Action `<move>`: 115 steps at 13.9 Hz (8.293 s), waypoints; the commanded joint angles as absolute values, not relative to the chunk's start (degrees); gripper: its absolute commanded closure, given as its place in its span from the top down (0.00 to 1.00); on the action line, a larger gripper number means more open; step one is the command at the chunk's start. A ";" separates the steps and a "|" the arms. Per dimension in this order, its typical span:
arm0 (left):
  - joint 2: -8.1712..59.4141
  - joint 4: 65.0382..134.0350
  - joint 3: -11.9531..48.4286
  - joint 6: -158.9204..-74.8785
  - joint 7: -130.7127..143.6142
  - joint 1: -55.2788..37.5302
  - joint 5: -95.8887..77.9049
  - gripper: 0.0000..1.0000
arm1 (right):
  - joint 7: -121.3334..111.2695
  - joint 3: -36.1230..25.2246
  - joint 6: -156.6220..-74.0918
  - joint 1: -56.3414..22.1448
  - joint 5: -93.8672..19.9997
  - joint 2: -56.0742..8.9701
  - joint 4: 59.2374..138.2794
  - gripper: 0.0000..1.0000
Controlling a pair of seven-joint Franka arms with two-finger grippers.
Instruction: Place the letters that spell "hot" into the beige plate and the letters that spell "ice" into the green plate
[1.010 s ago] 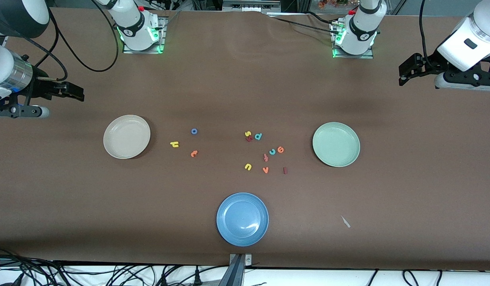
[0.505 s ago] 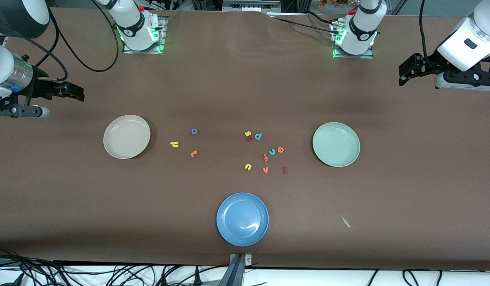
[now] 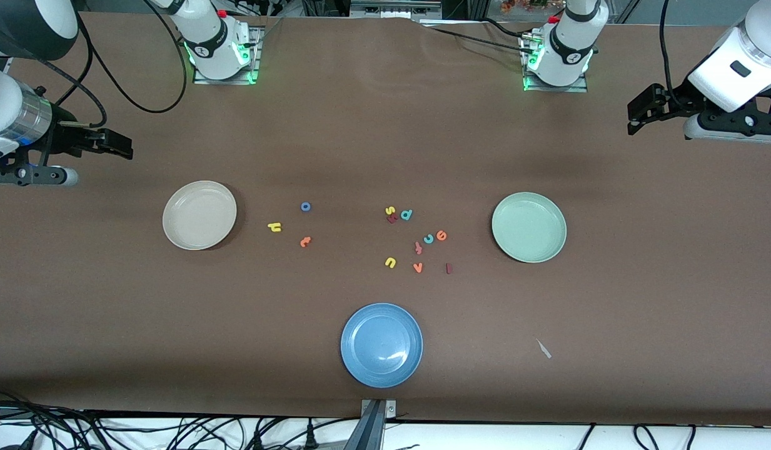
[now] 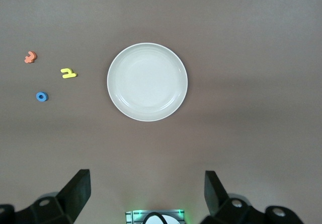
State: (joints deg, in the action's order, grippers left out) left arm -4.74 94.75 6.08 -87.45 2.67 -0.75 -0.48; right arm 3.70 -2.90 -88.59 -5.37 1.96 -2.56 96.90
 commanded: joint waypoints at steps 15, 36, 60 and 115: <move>-4.66 93.60 6.33 -86.31 2.99 -0.62 -0.70 1.00 | 3.95 -2.90 -87.71 -5.45 1.23 -2.81 96.15 1.00; -4.66 93.60 6.33 -86.31 2.99 -0.79 -0.70 1.00 | 3.87 -2.90 -87.71 -5.45 1.23 -2.90 96.15 1.00; -4.66 93.60 6.33 -86.22 3.08 -0.88 -0.62 1.00 | 3.87 -2.90 -87.71 -5.45 1.23 -2.90 96.15 1.00; 7.95 93.34 9.83 -88.31 3.34 -5.96 -0.97 1.00 | 42.34 14.31 -126.24 -12.30 -2.64 -5.97 124.15 1.00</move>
